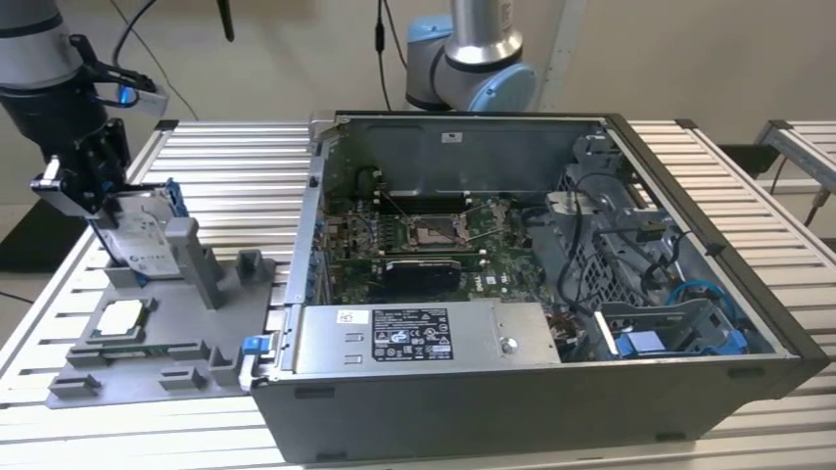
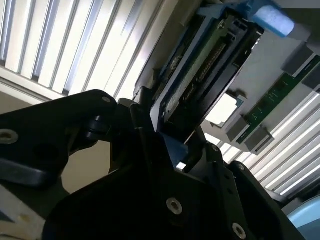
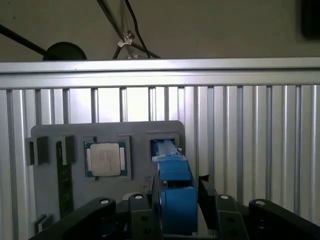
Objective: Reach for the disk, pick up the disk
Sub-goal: 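Pick up the disk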
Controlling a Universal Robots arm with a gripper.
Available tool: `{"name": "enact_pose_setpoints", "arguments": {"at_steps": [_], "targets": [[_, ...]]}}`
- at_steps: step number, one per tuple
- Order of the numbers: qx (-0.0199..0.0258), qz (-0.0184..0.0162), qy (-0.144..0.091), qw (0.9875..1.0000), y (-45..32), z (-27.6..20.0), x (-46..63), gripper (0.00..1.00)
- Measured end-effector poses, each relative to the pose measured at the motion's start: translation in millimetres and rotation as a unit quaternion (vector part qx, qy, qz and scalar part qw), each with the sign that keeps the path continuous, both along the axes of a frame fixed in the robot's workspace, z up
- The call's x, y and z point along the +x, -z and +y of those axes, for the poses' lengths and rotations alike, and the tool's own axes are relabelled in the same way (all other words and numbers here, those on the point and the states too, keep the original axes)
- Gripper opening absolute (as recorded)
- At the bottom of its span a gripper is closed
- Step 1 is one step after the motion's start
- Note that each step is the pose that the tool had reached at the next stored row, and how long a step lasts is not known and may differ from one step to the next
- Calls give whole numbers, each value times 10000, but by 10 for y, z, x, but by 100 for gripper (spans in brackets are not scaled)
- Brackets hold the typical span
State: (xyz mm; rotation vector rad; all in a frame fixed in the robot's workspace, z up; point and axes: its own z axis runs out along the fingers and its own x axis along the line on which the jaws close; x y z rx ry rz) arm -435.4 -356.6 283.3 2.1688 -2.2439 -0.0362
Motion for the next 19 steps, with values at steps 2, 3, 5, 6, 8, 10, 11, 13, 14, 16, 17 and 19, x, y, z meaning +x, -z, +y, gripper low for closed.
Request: {"name": "enact_pose_setpoints", "arguments": {"at_steps": [2,3,5,6,8,10,11,13,14,16,17,19], "targets": [[0,0,-1,10000,2,-38,0,100],[1,0,0,10000,5,-45,0,100],[7,-1,0,10000,25,-46,0,100],[14,0,0,10000,33,-47,0,100],[33,1,0,10000,41,-46,-1,100],[47,0,0,10000,48,-43,0,100],[52,-1,-1,10000,53,-42,0,100],[56,-1,-3,10000,68,-42,0,100],[56,-1,-4,10000,76,-42,0,100],[57,0,-10,10000,95,-43,0,100],[58,-1,-16,10000,99,-42,0,100],[60,-2,-43,10000,110,-43,-1,100]]}}
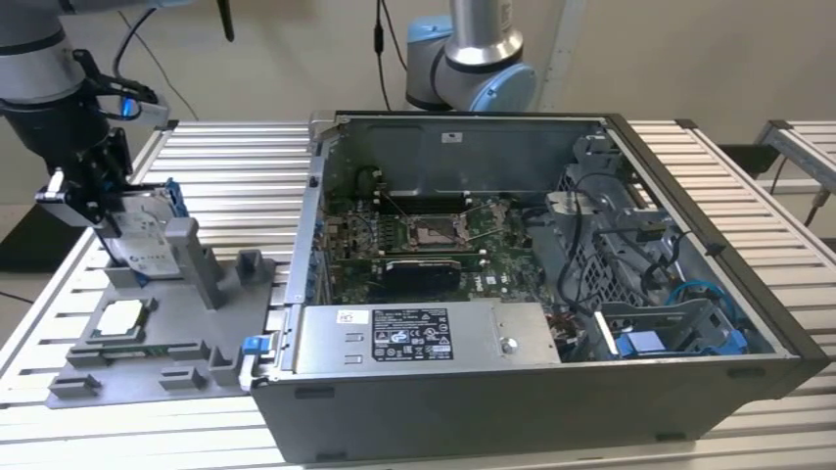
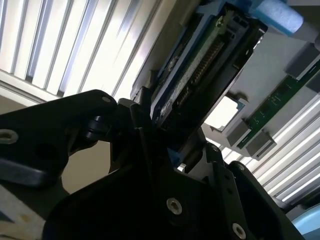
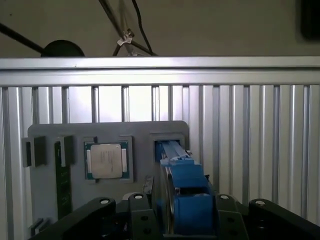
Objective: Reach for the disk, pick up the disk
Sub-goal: 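Pick up the disk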
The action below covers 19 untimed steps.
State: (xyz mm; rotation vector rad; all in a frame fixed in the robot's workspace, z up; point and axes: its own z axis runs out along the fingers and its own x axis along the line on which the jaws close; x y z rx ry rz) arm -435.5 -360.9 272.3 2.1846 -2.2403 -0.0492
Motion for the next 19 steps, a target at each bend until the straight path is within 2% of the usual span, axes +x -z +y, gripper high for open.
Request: {"name": "enact_pose_setpoints", "arguments": {"at_steps": [10,11,19], "targets": [[3,-20,-75,10000,42,0,-9,100],[4,-21,-86,10000,44,0,-9,0],[4,-22,-111,9999,45,0,-9,0]]}}
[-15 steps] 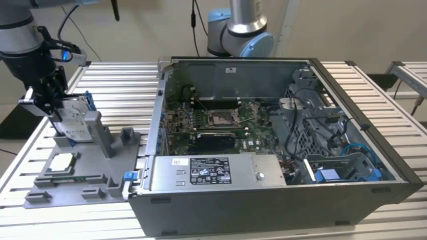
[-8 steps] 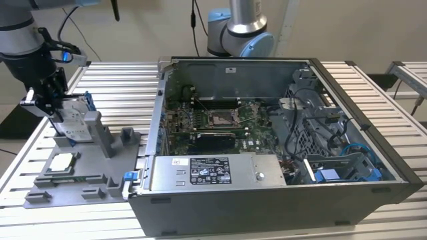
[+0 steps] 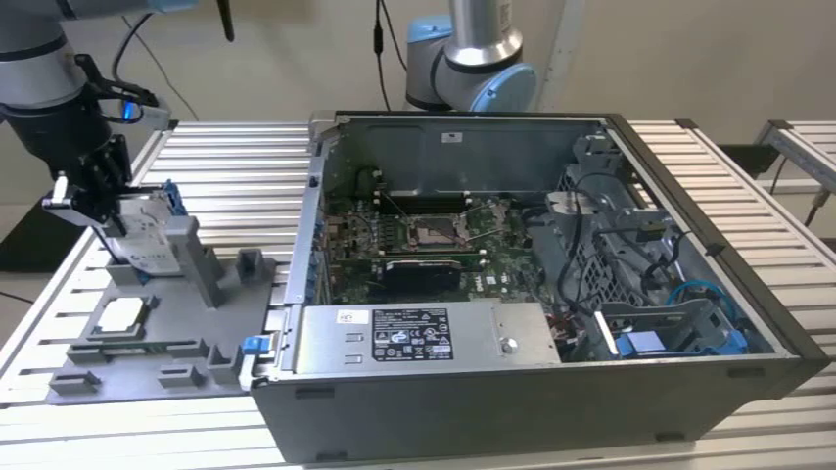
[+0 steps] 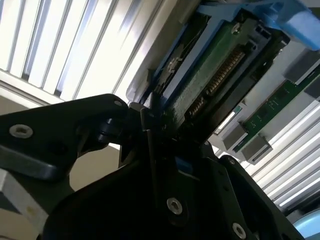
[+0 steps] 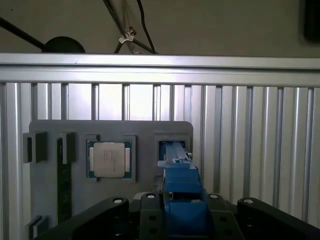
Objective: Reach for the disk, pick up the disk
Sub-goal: 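Pick up the disk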
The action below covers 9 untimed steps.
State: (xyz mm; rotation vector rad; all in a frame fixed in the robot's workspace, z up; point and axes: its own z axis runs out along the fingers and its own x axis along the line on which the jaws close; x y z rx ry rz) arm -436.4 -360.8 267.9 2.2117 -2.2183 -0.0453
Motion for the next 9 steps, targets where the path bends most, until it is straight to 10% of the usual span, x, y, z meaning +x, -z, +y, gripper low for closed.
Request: {"name": "enact_pose_setpoints", "arguments": {"at_steps": [9], "targets": [[-39,0,-4,10000,0,2,0,0]]}}
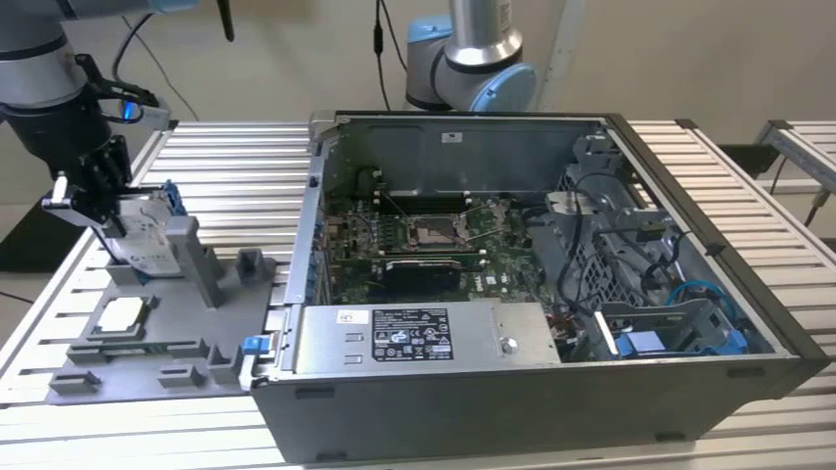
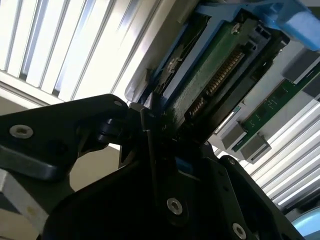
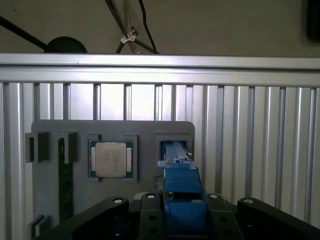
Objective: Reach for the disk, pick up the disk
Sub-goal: 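Pick up the disk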
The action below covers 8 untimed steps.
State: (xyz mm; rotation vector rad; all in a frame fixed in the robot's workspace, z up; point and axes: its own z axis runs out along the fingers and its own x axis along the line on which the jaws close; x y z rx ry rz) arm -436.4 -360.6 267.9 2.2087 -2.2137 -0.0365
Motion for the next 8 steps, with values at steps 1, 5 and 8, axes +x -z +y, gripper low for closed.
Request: {"name": "enact_pose_setpoints", "arguments": {"at_steps": [1,5,8], "targets": [[0,0,-1,10000,-1,0,0,0],[1,0,-1,10000,0,0,0,0],[1,0,-1,10000,0,0,0,0]]}}
